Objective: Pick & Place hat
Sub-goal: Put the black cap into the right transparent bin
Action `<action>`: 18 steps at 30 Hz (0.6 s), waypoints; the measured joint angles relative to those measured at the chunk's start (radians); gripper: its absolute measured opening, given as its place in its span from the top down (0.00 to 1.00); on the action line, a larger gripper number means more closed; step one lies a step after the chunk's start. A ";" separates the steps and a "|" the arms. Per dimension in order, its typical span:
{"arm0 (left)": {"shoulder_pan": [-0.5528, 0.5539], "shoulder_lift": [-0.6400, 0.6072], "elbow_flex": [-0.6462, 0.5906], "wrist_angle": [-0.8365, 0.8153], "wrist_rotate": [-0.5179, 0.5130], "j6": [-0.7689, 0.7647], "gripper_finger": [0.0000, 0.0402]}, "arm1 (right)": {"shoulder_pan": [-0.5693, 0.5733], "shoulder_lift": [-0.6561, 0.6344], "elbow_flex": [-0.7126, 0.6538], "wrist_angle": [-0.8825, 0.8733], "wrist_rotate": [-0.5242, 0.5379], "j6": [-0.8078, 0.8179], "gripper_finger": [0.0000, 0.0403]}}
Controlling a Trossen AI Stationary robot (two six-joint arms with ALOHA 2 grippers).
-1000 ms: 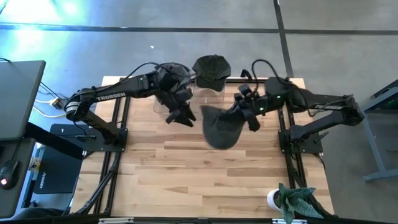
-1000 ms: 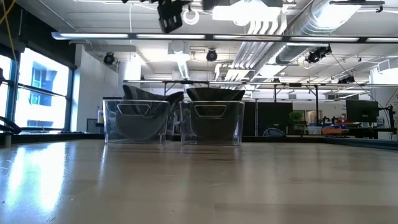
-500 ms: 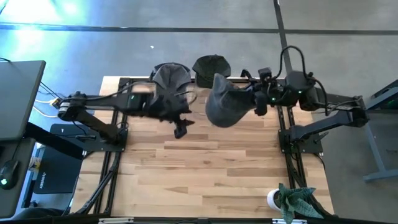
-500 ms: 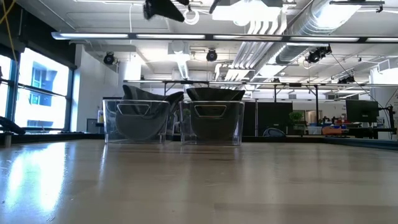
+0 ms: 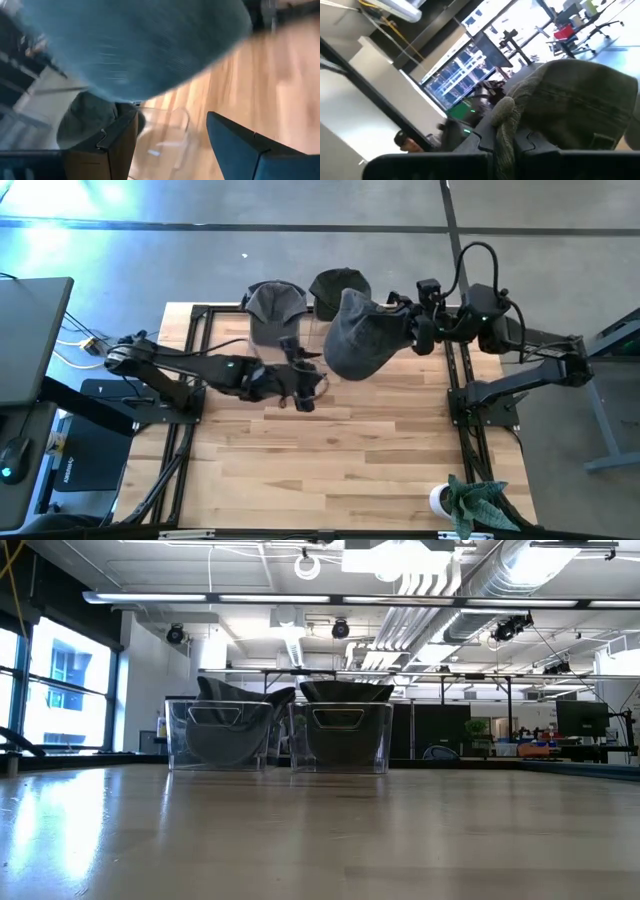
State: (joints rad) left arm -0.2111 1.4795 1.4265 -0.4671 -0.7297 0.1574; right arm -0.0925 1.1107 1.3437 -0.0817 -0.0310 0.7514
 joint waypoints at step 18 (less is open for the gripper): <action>-0.087 0.075 -0.003 0.372 -0.254 0.753 0.43 | -0.013 0.000 0.001 0.036 -0.055 0.042 0.98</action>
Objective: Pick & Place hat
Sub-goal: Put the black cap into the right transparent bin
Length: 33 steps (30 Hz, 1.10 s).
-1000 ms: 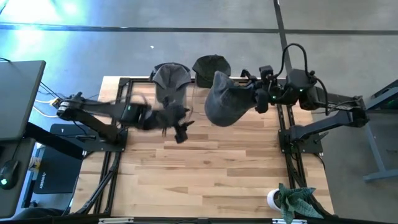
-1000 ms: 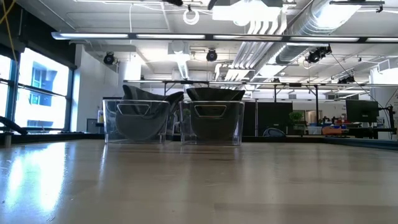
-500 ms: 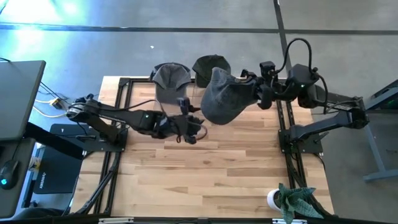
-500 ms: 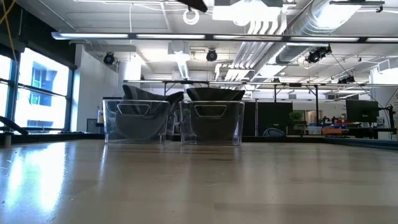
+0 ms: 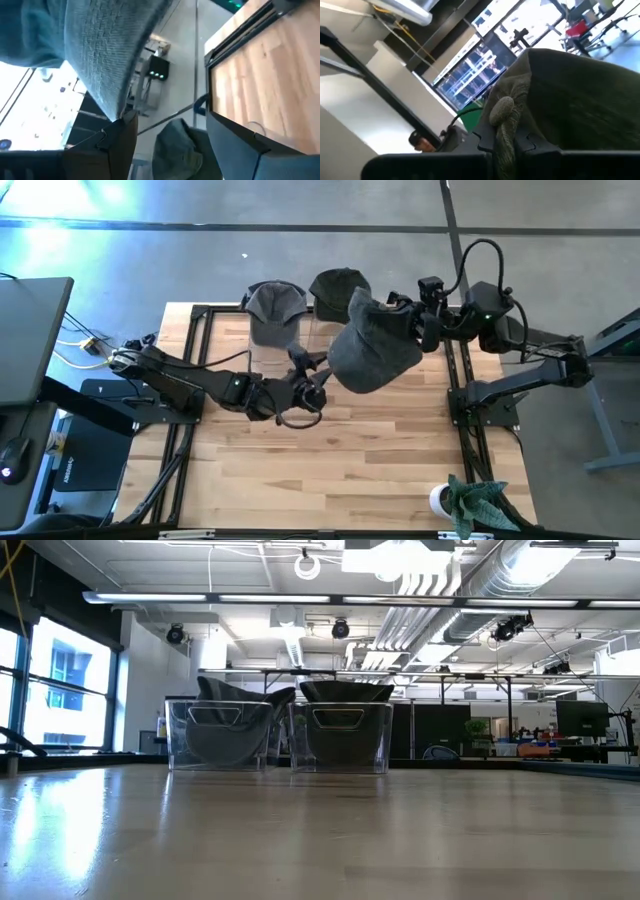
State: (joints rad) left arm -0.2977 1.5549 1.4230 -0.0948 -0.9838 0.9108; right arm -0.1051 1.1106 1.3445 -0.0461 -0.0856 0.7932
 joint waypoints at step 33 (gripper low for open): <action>0.037 0.044 -0.003 0.296 -0.065 0.045 0.43 | -0.013 -0.065 -0.001 0.086 0.103 -0.007 0.99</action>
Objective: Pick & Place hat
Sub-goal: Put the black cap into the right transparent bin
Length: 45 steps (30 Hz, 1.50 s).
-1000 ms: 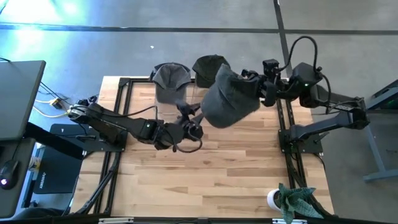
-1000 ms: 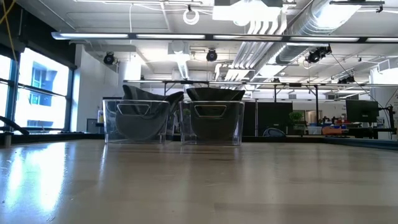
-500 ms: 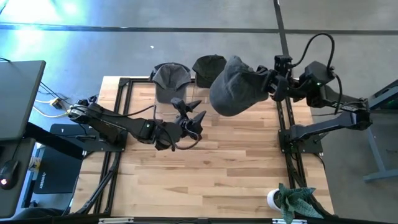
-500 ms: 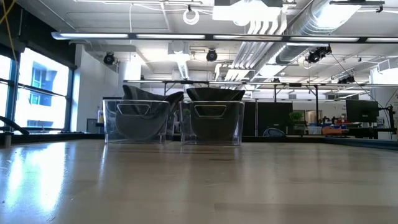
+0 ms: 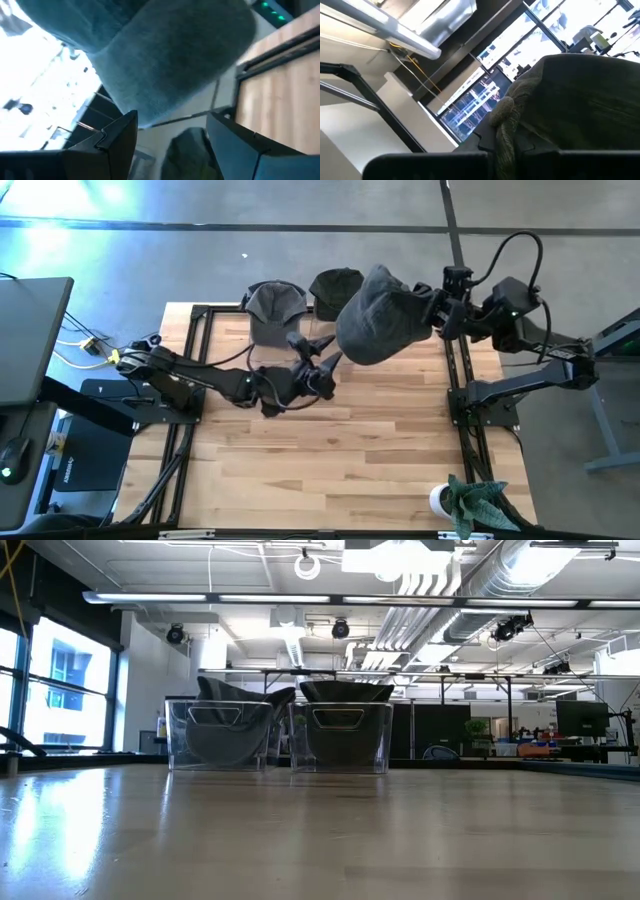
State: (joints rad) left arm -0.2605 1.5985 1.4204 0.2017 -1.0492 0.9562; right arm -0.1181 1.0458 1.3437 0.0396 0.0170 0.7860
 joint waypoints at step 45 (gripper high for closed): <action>0.064 0.023 0.003 0.260 0.124 0.095 0.43 | 0.014 0.091 0.000 0.198 0.176 0.316 0.99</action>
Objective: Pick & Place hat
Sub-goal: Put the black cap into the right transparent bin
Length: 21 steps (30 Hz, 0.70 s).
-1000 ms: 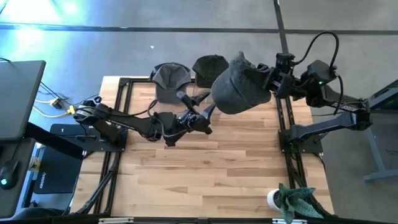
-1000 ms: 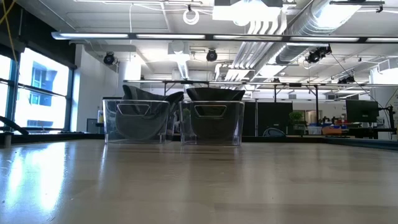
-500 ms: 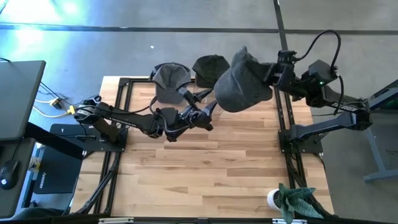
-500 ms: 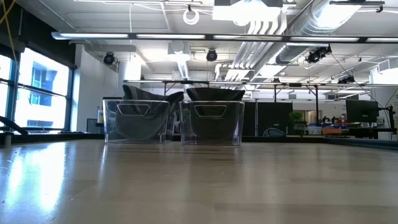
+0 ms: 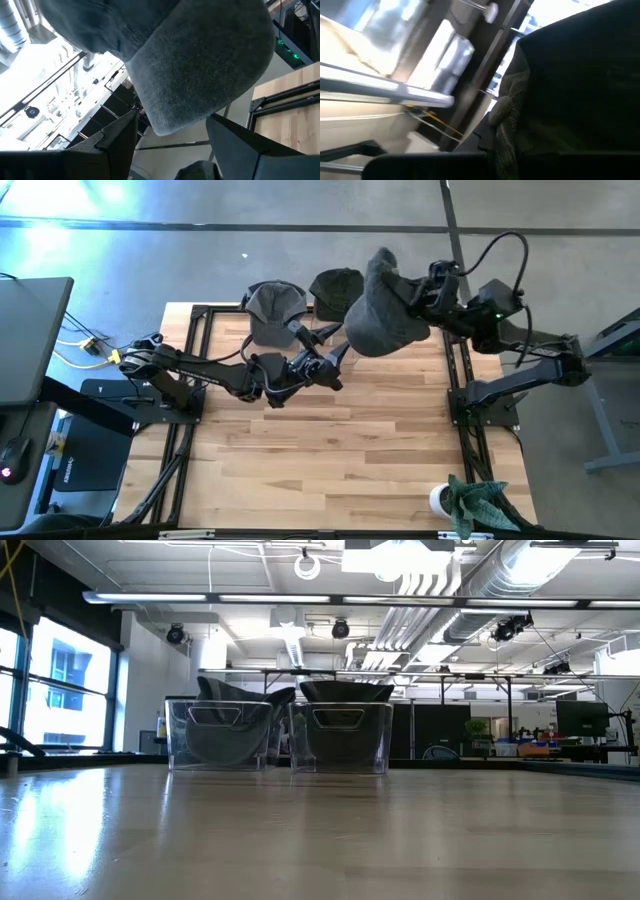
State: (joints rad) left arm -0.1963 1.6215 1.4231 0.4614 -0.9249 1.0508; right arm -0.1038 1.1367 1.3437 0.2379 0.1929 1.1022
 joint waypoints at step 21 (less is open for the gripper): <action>0.000 0.000 0.002 0.017 -0.019 0.000 0.43 | 0.037 0.034 0.000 0.125 0.095 0.076 0.99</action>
State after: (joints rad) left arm -0.1959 1.6215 1.4246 0.4782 -0.9442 1.0508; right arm -0.0670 1.1706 1.3441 0.3633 0.2882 1.1782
